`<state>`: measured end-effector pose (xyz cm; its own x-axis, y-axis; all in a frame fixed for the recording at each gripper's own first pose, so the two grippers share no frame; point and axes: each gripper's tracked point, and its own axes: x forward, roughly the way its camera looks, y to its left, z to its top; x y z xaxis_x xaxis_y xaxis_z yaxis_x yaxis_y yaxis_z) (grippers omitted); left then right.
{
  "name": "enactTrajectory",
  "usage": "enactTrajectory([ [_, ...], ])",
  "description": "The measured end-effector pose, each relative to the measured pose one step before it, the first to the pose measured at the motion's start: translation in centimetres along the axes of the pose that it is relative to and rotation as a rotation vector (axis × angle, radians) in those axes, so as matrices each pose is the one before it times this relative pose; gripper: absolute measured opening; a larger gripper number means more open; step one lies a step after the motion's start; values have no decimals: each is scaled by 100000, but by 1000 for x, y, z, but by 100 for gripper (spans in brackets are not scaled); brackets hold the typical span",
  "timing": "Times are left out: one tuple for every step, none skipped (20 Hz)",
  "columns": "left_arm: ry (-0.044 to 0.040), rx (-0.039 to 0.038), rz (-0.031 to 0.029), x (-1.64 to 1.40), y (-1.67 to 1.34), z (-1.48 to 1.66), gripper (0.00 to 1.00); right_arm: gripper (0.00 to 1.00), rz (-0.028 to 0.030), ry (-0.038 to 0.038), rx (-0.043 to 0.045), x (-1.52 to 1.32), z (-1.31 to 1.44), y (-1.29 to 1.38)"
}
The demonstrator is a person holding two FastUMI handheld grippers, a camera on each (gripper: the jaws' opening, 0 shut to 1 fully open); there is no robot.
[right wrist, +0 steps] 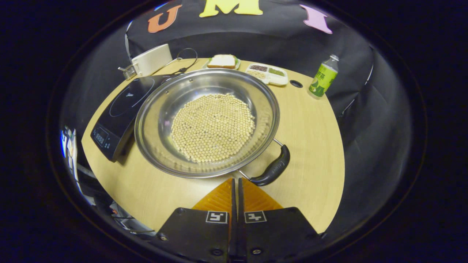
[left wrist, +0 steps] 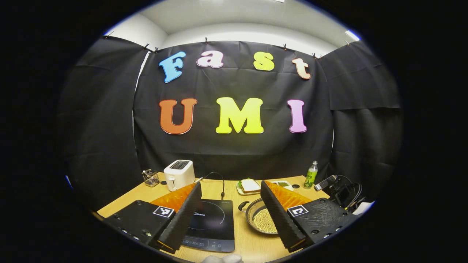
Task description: First push the handle of the pot to place it horizontally, then grasp the pot with both hands and set it on the induction cooktop.
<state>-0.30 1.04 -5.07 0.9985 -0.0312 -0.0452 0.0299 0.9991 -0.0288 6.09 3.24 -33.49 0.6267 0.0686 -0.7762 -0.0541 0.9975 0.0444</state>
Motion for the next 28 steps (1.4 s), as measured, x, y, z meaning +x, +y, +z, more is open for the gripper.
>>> enactTrajectory([
  [101,-223,-62,92,-47,-40,96,0,-710,-173,351,66,204,-460],
  [145,-74,149,134,-123,-98,96,0,-504,129,38,95,113,-396],
  [108,-14,431,81,15,-34,96,4,-521,-227,-228,81,261,-428],
  [424,-104,295,51,-69,-45,96,0,-561,232,-216,143,203,-460],
  [330,15,357,102,-103,-130,96,4,-253,-146,-28,193,292,-422],
  [401,248,537,74,-3,-239,97,0,-369,-56,-120,224,280,-487],
  [85,389,650,22,12,-44,97,0,-352,-170,-401,146,270,-522],
  [383,234,662,63,-4,-63,97,7,-240,-60,-506,195,191,-449],
  [206,-25,587,128,-3,-99,96,0,-123,-24,-887,206,376,-524],
  [89,-101,412,118,-109,-43,97,4,-352,-392,-702,281,293,-542],
  [270,-5,414,167,-53,-170,96,1,-270,-257,-931,201,293,-454],
  [478,65,380,289,-88,-203,100,0,-509,-555,-883,247,273,-510],
  [493,-54,498,233,-80,-250,97,0,-187,-244,-840,225,292,-464],
  [341,-125,478,315,-57,-270,97,4,36,-356,-1639,240,254,-289],
  [361,-90,549,293,-149,-107,97,0,6,-497,-2494,271,260,-313],
  [438,-35,627,230,-149,-102,96,0,-318,-218,-1807,230,231,-407],
  [202,-32,535,237,-184,-67,96,0,-249,-294,-1098,240,301,-351],
  [504,11,645,218,-79,-236,96,1,22,-289,-976,225,297,-313],
  [310,-27,568,220,-146,-138,97,0,34,-116,-827,170,287,-284],
  [843,-128,649,235,-138,-231,97,0,250,79,-428,274,109,-256],
  [671,-479,146,78,-167,-265,96,0,80,-309,-418,-43,182,-91],
  [426,-375,329,427,-111,-135,97,1,-100,-498,-344,129,58,-149],
  [196,-172,448,68,-17,-109,97,1,22,-733,555,20,71,-45],
  [557,20,38,93,-82,-107,97,1,-315,-990,1317,-271,-6,-22],
  [207,108,113,15,-51,-154,97,1,-750,-1023,1238,-296,44,-150],
  [152,-53,-591,210,-49,-126,97,3,-998,-1794,1395,-605,-40,-221],
  [-226,2,-339,-49,-115,-55,97,5,-646,-2026,1696,-494,83,-90],
  [30,373,-511,-23,20,-42,97,9,-705,-1483,1383,-659,-34,-81],
])
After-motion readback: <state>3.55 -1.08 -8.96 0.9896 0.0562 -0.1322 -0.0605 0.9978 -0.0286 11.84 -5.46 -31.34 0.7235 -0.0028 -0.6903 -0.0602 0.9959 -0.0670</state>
